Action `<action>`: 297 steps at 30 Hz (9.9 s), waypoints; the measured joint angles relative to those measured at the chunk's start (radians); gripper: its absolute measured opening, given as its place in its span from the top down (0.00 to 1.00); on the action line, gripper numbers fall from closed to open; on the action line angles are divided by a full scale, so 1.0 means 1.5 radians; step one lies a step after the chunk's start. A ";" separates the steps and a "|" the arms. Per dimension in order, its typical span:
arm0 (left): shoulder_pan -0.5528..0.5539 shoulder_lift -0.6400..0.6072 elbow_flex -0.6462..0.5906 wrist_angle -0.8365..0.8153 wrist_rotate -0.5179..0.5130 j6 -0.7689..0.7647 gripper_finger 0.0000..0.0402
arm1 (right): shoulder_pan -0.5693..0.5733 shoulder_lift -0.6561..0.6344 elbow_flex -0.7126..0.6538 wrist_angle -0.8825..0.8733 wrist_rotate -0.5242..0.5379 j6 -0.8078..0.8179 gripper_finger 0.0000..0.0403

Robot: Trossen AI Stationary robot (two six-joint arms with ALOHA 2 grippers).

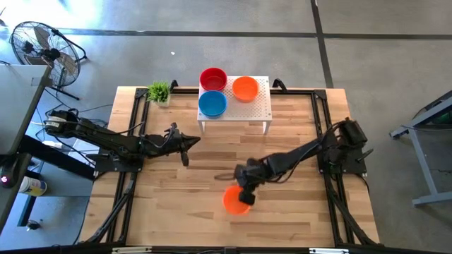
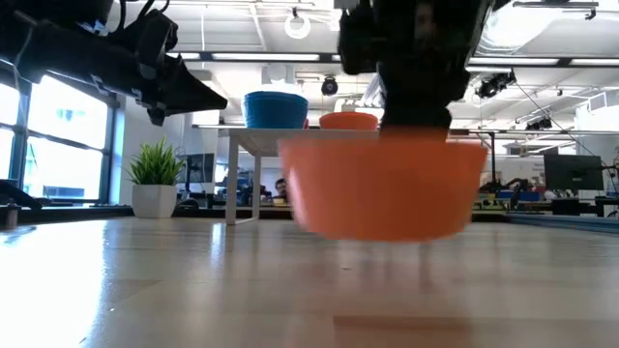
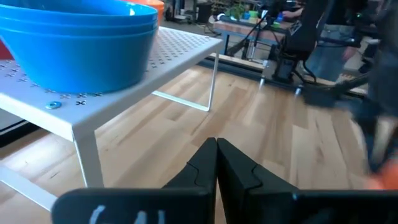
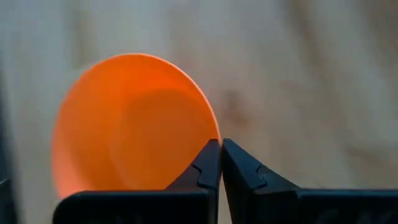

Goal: Pick & Place Mini bowls
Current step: Stack the orange bowl on top of the orange bowls on the shelf, then return to Home Position

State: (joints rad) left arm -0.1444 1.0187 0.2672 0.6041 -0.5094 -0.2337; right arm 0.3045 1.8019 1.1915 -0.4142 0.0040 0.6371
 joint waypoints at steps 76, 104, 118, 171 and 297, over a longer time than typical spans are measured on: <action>0.140 -0.109 0.000 -0.100 0.149 0.100 1.00 | -0.150 -0.094 0.264 -0.395 0.145 -0.488 1.00; 0.317 -0.256 -0.001 -0.235 0.326 0.113 1.00 | -0.513 0.054 0.517 -0.459 0.029 -0.603 0.99; 0.319 -0.255 -0.001 -0.246 0.334 0.100 1.00 | -0.494 0.078 0.517 -0.478 -0.038 -0.605 0.98; 0.319 -0.360 -0.050 -0.276 0.316 0.143 1.00 | -0.472 -0.216 0.103 -0.110 -0.132 -0.666 0.98; 0.319 -0.668 -0.168 -0.405 0.350 0.065 1.00 | -0.570 -1.162 -0.788 0.294 -0.025 -0.395 1.00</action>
State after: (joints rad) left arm 0.3335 0.0174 0.0154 -0.0032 0.0154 -0.1368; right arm -0.5499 0.0593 0.0090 0.0261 -0.0330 0.0448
